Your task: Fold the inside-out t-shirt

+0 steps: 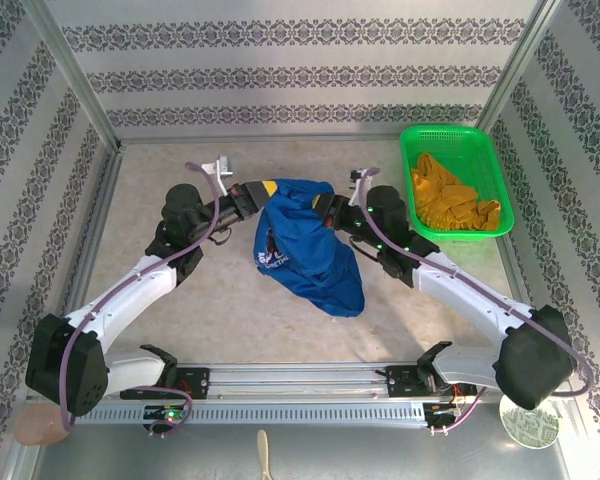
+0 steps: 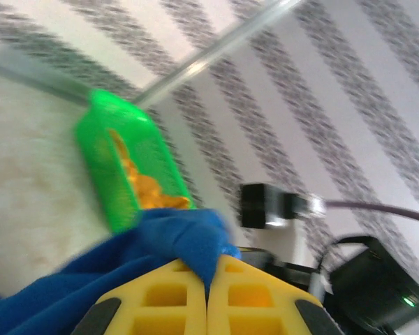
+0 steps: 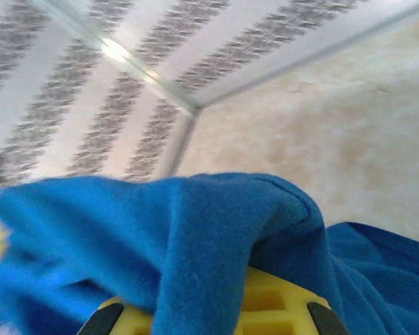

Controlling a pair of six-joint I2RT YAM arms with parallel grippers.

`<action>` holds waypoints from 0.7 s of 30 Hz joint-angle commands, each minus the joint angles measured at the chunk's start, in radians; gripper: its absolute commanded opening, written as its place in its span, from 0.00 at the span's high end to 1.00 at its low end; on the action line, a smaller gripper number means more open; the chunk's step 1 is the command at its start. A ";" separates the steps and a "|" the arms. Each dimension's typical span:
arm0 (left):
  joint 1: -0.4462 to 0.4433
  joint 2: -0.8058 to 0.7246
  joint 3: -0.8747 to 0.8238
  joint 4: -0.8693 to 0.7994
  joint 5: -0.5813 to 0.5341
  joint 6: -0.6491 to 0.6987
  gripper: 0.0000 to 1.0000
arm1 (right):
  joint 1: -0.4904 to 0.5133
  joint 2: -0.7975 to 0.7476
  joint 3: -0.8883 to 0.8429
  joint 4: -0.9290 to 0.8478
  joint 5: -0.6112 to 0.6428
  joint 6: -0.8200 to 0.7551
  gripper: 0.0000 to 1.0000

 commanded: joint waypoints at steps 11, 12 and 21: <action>-0.007 0.265 0.024 0.042 0.104 -0.001 0.50 | -0.049 0.096 0.100 0.877 -0.673 0.378 1.00; -0.007 0.241 0.016 0.043 0.100 0.002 0.44 | -0.057 0.111 0.106 0.904 -0.685 0.405 1.00; -0.001 -0.187 0.052 -0.408 -0.109 0.265 0.30 | -0.181 0.108 -0.020 0.987 -0.661 0.477 1.00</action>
